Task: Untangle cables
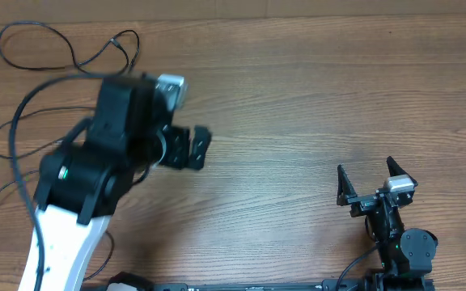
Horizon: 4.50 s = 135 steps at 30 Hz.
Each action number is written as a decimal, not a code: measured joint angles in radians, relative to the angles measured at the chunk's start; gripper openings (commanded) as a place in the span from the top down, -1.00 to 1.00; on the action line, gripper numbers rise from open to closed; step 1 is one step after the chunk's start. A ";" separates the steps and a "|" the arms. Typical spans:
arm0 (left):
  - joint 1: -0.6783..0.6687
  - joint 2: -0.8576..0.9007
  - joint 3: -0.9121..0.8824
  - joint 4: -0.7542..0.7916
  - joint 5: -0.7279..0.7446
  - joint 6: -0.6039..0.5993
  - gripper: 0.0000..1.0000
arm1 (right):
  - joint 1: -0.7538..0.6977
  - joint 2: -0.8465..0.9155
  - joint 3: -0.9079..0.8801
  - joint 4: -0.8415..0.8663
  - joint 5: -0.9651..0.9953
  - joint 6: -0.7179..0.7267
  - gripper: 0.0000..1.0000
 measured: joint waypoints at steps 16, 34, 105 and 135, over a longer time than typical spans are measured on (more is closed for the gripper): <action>0.049 -0.438 -0.592 0.497 0.110 0.060 -0.99 | 0.000 0.000 0.000 0.000 0.000 0.000 -1.00; 0.069 -0.649 -1.120 1.109 0.237 0.104 -0.99 | 0.000 0.000 0.000 0.000 0.000 -0.001 -0.99; 0.320 -1.181 -1.472 1.083 -0.122 0.134 -0.99 | 0.000 0.000 0.000 0.000 0.000 0.000 -1.00; 0.320 -1.181 -1.472 1.083 -0.122 0.137 -0.99 | 0.000 0.000 0.000 0.000 0.000 0.000 -0.99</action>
